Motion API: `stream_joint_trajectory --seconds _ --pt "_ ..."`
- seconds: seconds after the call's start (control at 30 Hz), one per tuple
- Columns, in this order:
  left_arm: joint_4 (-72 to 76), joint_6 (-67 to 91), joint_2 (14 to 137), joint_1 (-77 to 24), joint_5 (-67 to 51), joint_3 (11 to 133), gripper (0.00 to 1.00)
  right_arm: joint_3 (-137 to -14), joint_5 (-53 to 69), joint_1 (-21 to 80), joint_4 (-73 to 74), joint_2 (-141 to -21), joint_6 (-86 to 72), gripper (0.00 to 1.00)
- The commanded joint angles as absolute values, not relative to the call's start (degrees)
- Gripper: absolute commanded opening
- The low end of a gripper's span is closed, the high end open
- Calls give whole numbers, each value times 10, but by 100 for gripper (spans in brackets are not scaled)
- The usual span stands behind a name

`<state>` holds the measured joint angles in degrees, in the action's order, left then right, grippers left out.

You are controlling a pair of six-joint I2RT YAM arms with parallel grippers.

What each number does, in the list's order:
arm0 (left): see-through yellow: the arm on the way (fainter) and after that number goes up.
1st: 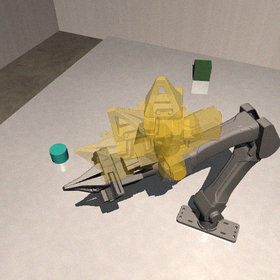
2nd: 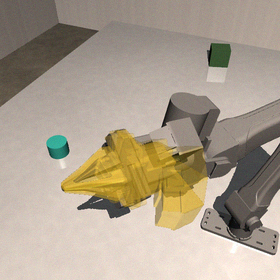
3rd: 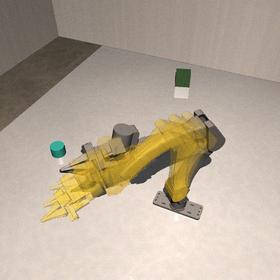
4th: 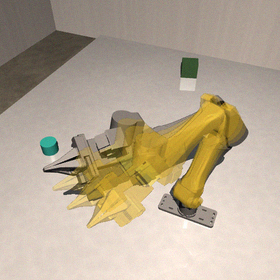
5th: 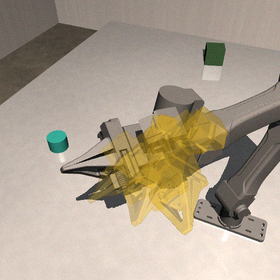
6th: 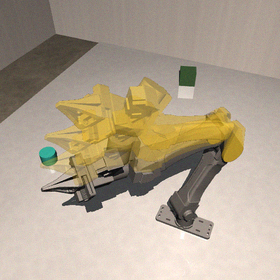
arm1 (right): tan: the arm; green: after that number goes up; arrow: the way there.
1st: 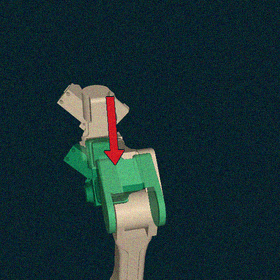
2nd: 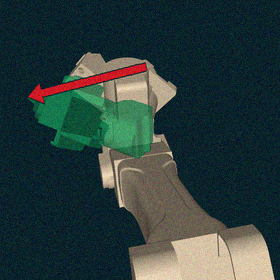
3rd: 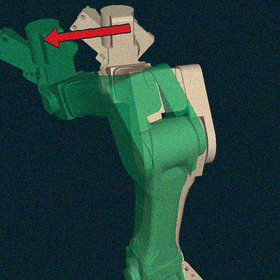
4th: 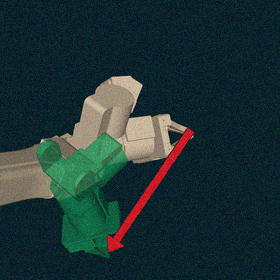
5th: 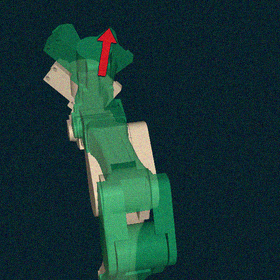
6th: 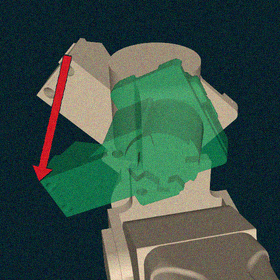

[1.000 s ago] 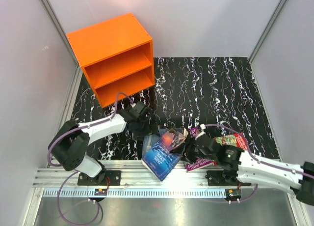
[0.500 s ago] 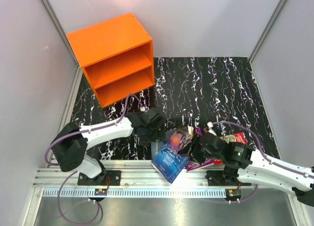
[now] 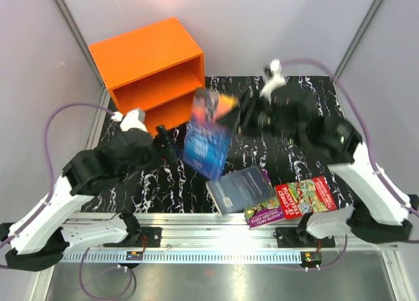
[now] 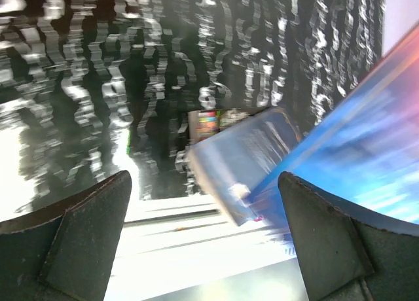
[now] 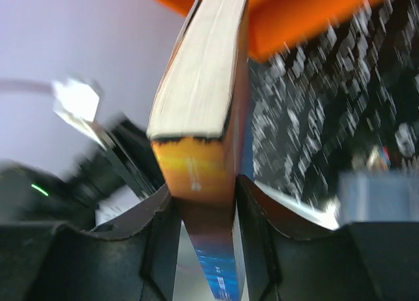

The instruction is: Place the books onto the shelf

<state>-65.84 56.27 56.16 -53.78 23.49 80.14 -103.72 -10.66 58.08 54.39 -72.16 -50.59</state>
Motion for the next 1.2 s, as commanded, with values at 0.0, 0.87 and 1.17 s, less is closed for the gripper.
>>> stream_joint_trajectory --seconds 0.0,0.87,1.17 --pt "-743 595 538 -535 294 774 98 -1220 -31 496 461 -807 -428 0" --pt "-708 596 505 -536 256 695 98 -1581 -29 258 31 -1325 -811 0" --pt "-672 561 534 -519 238 687 99 -1521 -127 380 127 -1239 -666 0"
